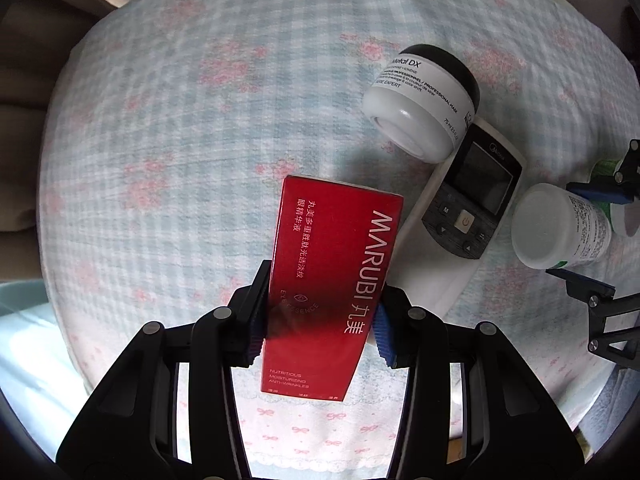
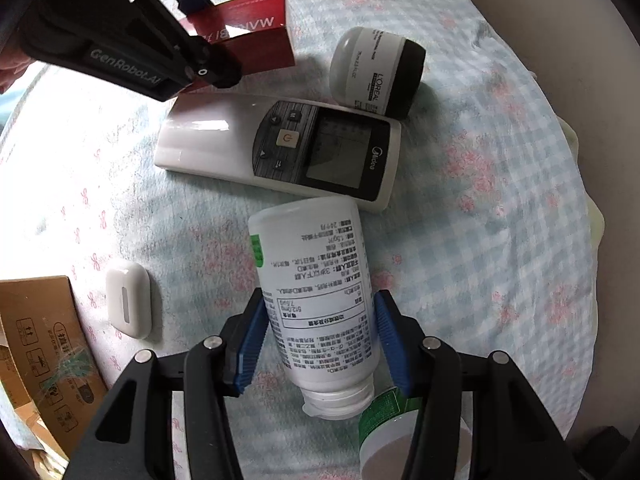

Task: Organize rigid objects
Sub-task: 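Grasp the red MARUBI box with the left tool while the right tool grasps the white pill bottle, then carry the red box and pill bottle into the cardboard box and release both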

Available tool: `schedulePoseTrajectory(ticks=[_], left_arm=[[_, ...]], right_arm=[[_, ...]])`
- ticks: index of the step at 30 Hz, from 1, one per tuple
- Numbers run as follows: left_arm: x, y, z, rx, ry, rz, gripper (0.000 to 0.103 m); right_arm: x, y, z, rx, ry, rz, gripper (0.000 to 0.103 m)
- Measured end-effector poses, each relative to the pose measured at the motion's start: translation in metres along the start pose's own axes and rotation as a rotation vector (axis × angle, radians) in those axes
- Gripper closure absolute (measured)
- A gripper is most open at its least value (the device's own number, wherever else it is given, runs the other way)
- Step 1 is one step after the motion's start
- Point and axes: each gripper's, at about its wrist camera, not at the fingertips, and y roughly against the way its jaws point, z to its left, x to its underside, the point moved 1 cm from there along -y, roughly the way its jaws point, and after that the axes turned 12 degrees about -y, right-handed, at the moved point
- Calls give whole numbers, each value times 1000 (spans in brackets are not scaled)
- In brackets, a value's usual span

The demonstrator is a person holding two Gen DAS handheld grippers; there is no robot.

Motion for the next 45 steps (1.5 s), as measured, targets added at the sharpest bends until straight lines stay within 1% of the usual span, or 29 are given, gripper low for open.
schedulePoseTrajectory(ticks=[4, 8, 9, 10, 11, 12, 13, 14, 15, 17, 18, 19, 25, 29, 32, 37, 40, 45], left_arm=[[13, 23, 13, 11, 82, -34, 63], [34, 51, 23, 21, 190, -80, 63], [45, 58, 15, 20, 218, -89, 63], [48, 63, 13, 19, 249, -100, 63], [58, 72, 5, 20, 280, -111, 63], [71, 79, -11, 22, 309, -119, 63], [92, 86, -19, 22, 338, -128, 63], [96, 91, -27, 19, 363, -136, 63], [103, 94, -37, 16, 388, -142, 63], [127, 108, -50, 9, 444, -155, 63], [139, 117, -54, 8, 475, -163, 63], [149, 126, -61, 11, 508, -171, 63], [216, 167, -117, -12, 674, -211, 63], [266, 188, -159, -28, 785, -227, 63], [302, 194, -195, -41, 851, -228, 63], [362, 190, -250, -29, 957, -222, 63], [393, 184, -279, -12, 1018, -235, 63], [430, 166, -319, 4, 1058, -228, 63]], right_arm=[[-1, 15, -6, -44, -22, -12, 54], [-1, 36, -8, -81, -32, -28, 54], [0, 42, -9, -91, -36, -31, 54], [0, 48, -9, -100, -35, -35, 54], [1, 56, -8, -108, -34, -39, 54], [2, 63, -7, -115, -33, -45, 54], [11, 70, -9, -123, -29, -52, 54], [8, 78, -10, -135, -27, -56, 54], [6, 87, -2, -152, -27, -57, 54], [8, 102, 8, -176, -16, -65, 54], [-4, 101, 8, -183, -6, -69, 54], [-10, 104, 24, -194, 4, -72, 54], [0, 145, 55, -256, 63, -87, 54], [29, 178, 87, -296, 113, -88, 54], [50, 194, 112, -323, 162, -92, 54], [88, 208, 157, -356, 229, -80, 54], [112, 212, 182, -366, 273, -73, 54], [148, 211, 217, -370, 329, -63, 54]])
